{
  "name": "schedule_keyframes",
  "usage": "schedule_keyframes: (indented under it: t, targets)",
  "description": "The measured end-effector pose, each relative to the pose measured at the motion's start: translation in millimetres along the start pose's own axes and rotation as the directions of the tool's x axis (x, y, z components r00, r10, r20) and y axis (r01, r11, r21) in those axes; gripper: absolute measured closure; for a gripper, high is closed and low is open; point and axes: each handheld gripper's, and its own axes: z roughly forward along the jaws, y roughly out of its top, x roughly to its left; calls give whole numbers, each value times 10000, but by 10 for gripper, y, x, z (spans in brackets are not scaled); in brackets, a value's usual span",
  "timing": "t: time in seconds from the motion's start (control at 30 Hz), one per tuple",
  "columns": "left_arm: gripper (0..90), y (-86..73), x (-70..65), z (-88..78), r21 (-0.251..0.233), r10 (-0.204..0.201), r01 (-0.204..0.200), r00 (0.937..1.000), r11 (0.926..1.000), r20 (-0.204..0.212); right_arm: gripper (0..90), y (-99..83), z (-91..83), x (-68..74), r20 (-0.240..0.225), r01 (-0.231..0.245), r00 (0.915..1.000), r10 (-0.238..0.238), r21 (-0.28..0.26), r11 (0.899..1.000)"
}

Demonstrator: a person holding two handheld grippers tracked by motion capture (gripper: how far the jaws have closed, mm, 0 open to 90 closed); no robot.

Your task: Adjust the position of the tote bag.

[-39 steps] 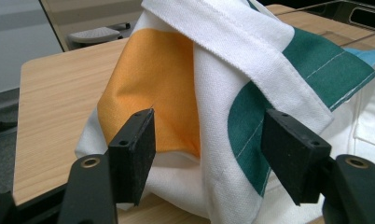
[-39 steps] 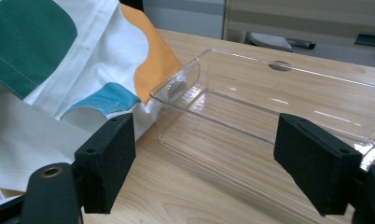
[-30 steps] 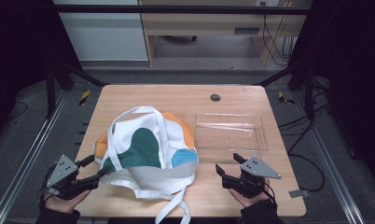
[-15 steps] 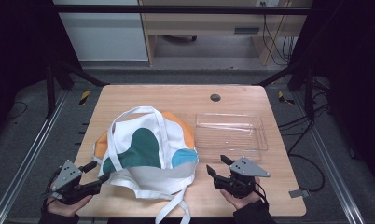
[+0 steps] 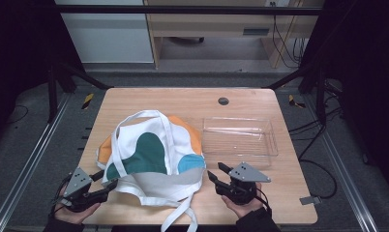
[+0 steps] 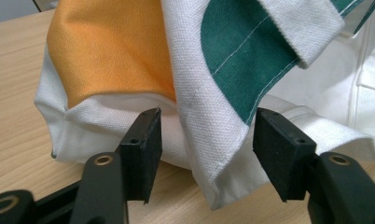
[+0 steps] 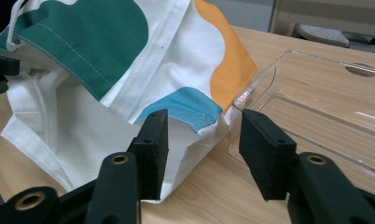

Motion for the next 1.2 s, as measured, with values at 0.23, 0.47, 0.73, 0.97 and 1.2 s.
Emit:
schedule_keyframes:
  t: [0.23,0.47,0.73,0.97,1.2]
  targets:
    - [535,-15,15,18,72,-168,168,9999,9998,29,632,18,70,84,-310,66,9995,-64,62,10000]
    - [666,-12,20,10,17,-257,257,9997,9997,0,696,31,142,161,-621,106,9980,-92,217,9997]
    - [736,-5,34,6,73,-618,618,9981,9981,-52,799,37,234,247,-895,156,9959,-125,341,9993]
    - [809,4,45,-3,94,-663,664,9977,9977,-111,900,46,345,366,-1158,338,9928,-308,244,9991]
    - [854,4,49,-1,141,-570,572,9983,9983,-155,900,28,532,488,-1403,465,9893,-388,516,9976]
